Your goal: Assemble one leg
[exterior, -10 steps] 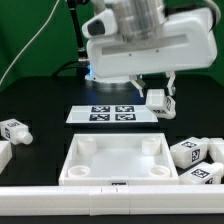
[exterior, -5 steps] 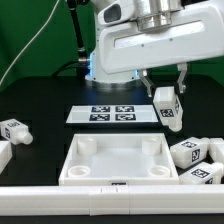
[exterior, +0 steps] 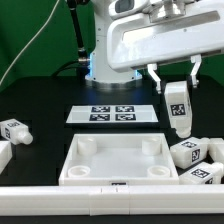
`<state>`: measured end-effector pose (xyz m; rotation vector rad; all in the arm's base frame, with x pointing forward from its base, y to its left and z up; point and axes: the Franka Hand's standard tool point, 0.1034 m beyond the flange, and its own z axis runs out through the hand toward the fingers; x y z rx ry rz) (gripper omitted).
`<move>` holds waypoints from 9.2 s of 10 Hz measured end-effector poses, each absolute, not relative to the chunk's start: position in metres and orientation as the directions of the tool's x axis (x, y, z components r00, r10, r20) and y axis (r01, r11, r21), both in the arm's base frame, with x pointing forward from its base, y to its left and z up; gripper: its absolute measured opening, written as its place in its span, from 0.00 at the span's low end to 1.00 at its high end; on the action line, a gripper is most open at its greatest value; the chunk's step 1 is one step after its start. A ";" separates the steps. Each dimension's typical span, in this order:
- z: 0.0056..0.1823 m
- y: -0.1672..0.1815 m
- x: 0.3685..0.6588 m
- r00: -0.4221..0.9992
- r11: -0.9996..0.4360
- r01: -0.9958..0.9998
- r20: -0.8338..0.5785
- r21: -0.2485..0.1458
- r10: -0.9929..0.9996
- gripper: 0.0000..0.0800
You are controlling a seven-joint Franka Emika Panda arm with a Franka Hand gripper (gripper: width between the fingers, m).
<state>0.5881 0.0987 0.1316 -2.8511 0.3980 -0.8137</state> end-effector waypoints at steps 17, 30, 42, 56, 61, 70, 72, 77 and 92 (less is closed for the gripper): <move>0.107 0.074 0.632 0.794 -0.999 -0.036 0.606 -0.037 -0.051 0.35; 0.090 0.066 0.630 0.800 -0.998 -0.049 0.597 -0.029 -0.057 0.35; 0.123 0.080 0.636 0.879 -0.996 -0.034 0.471 -0.086 -0.071 0.81; 0.114 0.056 0.642 0.994 -0.991 -0.109 0.023 -0.071 -0.111 0.81; 0.105 0.053 0.640 0.994 -0.992 -0.110 0.015 -0.067 -0.111 0.78; 0.110 0.060 0.650 0.992 -0.992 -0.101 0.072 -0.076 -0.107 0.00; 0.110 0.061 0.650 0.992 -0.992 -0.100 0.070 -0.076 -0.106 0.00; 0.108 0.057 0.649 0.992 -0.992 -0.105 0.068 -0.074 -0.110 0.72; 0.094 0.056 0.649 0.988 -0.989 -0.132 0.072 -0.070 -0.137 0.35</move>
Offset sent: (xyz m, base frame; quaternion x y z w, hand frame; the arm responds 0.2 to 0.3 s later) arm 0.0234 -0.0336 -0.0068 -0.1320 0.1415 -0.2385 0.9517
